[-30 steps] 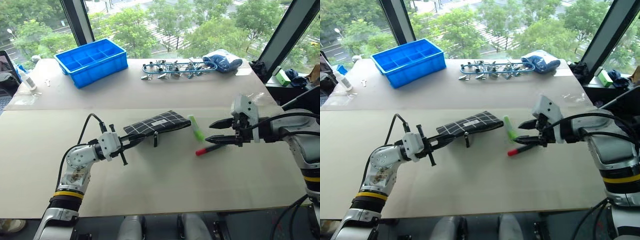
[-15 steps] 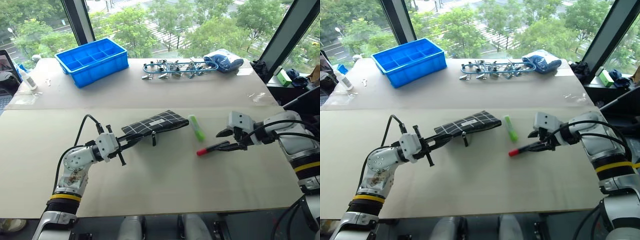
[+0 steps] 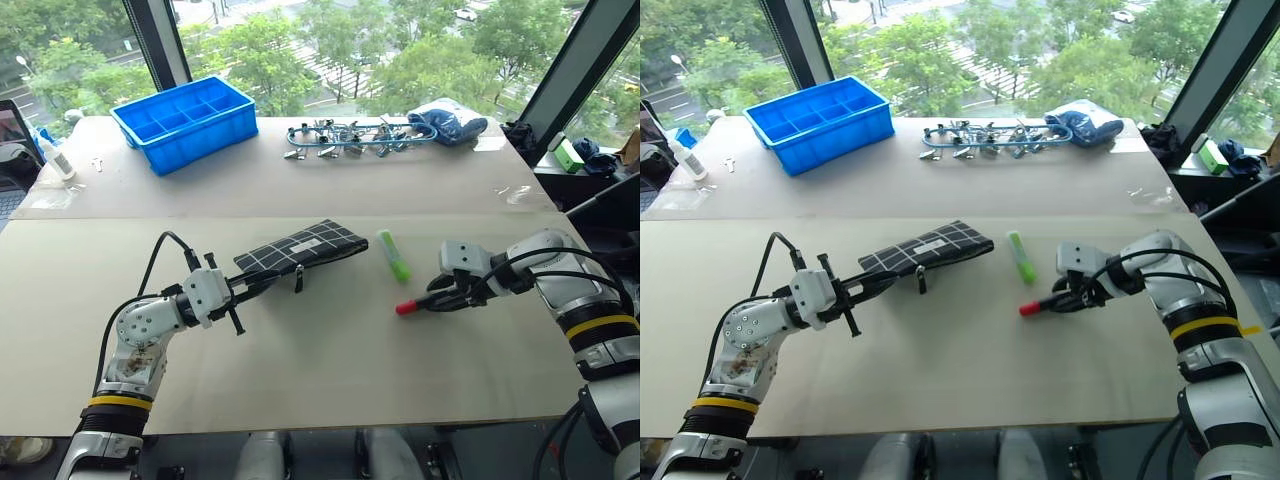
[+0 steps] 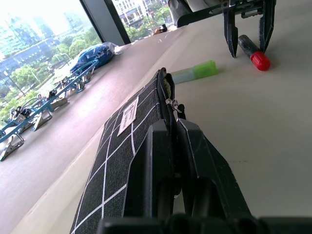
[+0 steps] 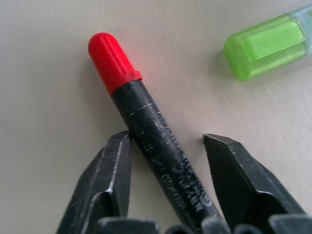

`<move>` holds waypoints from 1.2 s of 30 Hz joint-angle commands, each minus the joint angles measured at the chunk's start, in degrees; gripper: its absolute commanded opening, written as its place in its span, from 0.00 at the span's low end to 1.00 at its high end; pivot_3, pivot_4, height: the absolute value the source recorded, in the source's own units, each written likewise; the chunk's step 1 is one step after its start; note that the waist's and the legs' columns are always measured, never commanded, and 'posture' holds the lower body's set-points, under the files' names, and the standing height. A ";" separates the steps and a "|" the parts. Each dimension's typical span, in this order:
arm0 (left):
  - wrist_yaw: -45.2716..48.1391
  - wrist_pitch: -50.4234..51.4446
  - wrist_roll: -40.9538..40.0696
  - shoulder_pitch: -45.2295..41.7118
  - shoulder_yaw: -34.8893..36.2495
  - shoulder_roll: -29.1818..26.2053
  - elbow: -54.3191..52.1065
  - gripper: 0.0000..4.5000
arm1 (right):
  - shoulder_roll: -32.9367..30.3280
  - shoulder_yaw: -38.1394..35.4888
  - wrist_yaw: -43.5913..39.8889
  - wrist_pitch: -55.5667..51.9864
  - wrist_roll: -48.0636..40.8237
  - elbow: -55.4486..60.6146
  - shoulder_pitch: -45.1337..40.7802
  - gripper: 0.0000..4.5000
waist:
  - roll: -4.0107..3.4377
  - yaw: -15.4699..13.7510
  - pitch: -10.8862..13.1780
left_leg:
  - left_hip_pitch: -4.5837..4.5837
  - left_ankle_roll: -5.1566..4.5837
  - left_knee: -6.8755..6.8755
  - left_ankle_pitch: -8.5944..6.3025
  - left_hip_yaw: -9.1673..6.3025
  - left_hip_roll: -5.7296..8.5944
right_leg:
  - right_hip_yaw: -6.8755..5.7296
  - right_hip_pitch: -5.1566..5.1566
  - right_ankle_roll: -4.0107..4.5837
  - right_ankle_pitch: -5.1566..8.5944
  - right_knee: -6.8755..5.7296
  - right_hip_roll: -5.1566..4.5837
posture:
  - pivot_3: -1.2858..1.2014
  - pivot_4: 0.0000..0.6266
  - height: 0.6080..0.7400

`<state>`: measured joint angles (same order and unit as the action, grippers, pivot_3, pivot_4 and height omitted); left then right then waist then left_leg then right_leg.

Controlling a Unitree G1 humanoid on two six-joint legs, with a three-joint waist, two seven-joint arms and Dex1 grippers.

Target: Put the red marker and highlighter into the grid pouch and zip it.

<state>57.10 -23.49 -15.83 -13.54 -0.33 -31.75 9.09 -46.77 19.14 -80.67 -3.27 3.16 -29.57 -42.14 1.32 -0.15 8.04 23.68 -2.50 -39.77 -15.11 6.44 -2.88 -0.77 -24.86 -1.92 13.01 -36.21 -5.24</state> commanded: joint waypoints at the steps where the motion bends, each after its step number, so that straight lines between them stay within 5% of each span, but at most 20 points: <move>1: -0.57 -0.07 -0.54 0.01 1.04 -0.43 -2.63 0.00 | -1.01 -0.58 -1.77 0.33 0.05 1.23 1.17 0.19 | 0.00 0.00 0.00 | -0.02 0.00 0.00 0.00 0.00 0.00 | 0.00 0.03 0.00 0.00 0.00 0.00 | 0.52 0.24 1.00; 3: -0.65 -0.05 -0.52 -0.01 1.03 -0.41 -2.69 0.00 | -1.77 -1.00 -2.94 -0.42 -0.58 2.41 1.92 0.10 | 0.00 -0.12 0.00 | -0.11 -0.01 -0.01 -0.01 0.00 0.00 | 0.00 0.13 0.00 0.00 0.01 -0.01 | 0.52 0.24 1.00; 10: -0.63 -0.07 -0.40 -0.68 0.73 0.00 -2.23 0.00 | -3.65 -4.91 -3.53 -4.29 -4.09 7.42 3.79 0.10 | 0.00 -0.46 0.00 | -0.40 -0.06 0.01 -0.05 -0.04 0.01 | -0.05 0.48 0.00 0.00 0.13 -0.04 | 0.52 0.24 1.00; 16: -0.46 0.12 -0.58 -1.30 0.71 0.13 -1.72 0.00 | -1.22 -14.18 1.85 -14.56 -14.13 22.96 0.25 0.10 | -0.10 -0.06 0.06 | -0.42 -0.06 0.05 -0.05 -0.07 -0.03 | -0.01 0.42 0.01 0.00 0.09 -0.01 | 0.52 0.24 1.00; 25: -0.82 0.65 -0.34 -2.23 0.21 1.22 -1.65 0.00 | -1.37 -4.55 16.26 -12.92 3.83 43.18 5.22 0.10 | -0.10 -0.79 0.06 | -0.31 -0.07 0.00 -0.06 -0.09 0.07 | -0.13 0.43 0.01 0.02 0.11 -0.14 | 0.52 0.24 1.00; 36: -0.07 0.41 -0.24 -3.55 0.13 1.89 -0.15 0.00 | 4.50 0.94 24.04 -21.79 15.72 41.87 3.43 0.10 | -0.10 -0.20 0.06 | -0.32 -0.05 -0.01 -0.05 -0.04 0.02 | -0.09 0.40 -0.01 0.01 0.10 -0.01 | 0.52 0.24 1.00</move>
<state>56.98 -22.59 -15.82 -16.18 -0.31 -29.87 9.68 -42.27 20.32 -57.34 -24.07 17.79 11.29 -37.21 1.22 -0.35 8.09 23.36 -2.56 -39.79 -15.16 6.40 -2.85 -0.86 -24.46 -1.94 13.02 -36.10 -5.26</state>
